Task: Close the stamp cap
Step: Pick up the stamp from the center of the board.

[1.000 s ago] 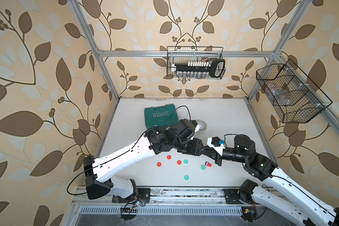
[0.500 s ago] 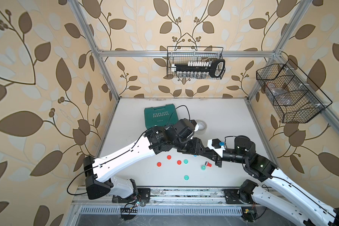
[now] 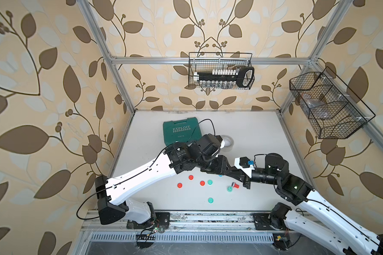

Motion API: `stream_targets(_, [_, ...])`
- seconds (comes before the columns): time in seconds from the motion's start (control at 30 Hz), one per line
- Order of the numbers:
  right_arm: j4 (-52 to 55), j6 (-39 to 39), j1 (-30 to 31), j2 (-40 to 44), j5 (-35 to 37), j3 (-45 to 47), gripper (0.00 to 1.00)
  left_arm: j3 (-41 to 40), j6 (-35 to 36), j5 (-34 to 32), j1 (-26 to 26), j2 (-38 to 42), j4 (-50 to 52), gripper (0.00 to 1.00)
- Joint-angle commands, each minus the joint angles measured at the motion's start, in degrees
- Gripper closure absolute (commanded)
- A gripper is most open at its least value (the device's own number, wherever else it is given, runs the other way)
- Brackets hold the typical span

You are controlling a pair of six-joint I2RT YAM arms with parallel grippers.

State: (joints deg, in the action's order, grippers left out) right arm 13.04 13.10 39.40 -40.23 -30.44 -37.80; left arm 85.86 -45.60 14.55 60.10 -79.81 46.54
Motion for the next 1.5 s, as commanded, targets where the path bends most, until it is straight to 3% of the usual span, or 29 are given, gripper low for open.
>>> stream_targets(0.0, [-1.08,-0.03,0.45,1.05,0.16,1.14,0.97,1.95,-0.40,0.73,0.72,-0.54,-0.31,0.59])
stream_targets(0.47, [-1.51,-0.61,0.59,1.15,1.67,1.33,0.97,1.76,-1.07,1.29,0.70,-0.63,-0.40,0.69])
stream_targets(0.73, [-1.17,-0.91,0.68,1.58,3.96,1.22,0.97,1.37,-1.22,1.21,0.72,-0.37,-0.22,0.67])
stream_targets(1.13, [-0.70,-1.58,0.69,1.56,4.51,0.80,0.97,0.88,-1.02,1.33,0.72,0.15,-0.20,0.79])
stream_targets(1.2, [-0.73,-1.88,0.68,1.58,4.60,0.55,0.93,1.08,-0.44,1.62,0.72,0.14,-0.57,0.84])
stream_targets(1.37, [-0.34,-3.50,0.68,2.47,5.08,-1.53,0.68,4.14,1.56,1.54,0.64,0.68,-1.49,0.86])
stream_targets(1.47, [-0.52,-4.70,0.68,4.18,5.21,-3.49,0.58,5.41,1.92,1.27,0.55,2.12,-3.88,0.86])
